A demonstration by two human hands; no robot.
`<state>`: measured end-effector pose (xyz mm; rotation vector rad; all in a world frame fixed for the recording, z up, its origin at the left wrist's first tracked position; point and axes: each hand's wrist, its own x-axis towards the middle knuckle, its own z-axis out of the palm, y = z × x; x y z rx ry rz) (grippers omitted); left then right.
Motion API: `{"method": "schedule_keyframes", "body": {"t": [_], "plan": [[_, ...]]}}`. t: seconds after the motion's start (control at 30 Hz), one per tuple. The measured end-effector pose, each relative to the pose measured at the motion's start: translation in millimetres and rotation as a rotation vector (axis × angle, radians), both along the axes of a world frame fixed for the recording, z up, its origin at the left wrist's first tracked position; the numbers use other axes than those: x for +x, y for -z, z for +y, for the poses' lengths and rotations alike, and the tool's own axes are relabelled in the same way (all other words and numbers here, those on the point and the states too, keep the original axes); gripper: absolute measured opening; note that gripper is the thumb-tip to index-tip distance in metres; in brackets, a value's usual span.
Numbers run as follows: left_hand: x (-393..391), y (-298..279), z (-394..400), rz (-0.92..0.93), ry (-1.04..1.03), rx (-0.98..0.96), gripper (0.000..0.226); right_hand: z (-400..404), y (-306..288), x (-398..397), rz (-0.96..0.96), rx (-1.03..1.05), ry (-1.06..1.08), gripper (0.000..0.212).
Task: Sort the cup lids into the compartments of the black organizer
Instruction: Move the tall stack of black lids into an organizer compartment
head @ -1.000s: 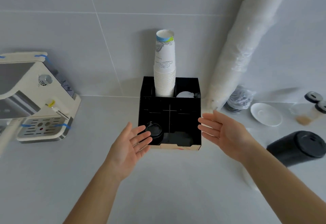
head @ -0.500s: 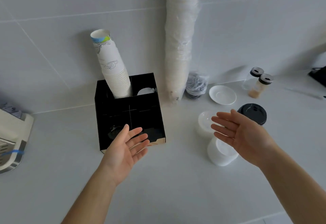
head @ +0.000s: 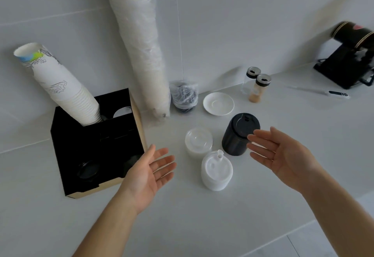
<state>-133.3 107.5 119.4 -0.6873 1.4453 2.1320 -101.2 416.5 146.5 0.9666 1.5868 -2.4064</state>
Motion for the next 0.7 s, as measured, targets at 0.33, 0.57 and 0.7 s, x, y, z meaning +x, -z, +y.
{"method": "schedule_keyframes", "body": {"t": [0.33, 0.57, 0.7], "plan": [[-31, 2, 101, -0.010, 0.175, -0.065, 0.033, 64, 29, -27, -0.040, 0.275, -0.009, 0.014], [-64, 16, 165, 0.031, 0.367, -0.257, 0.013, 71, 53, -66, -0.063, 0.318, -0.149, 0.034], [-86, 24, 188, 0.012, 0.416, -0.332, 0.028, 69, 65, -87, -0.071, 0.346, -0.287, 0.054]]}}
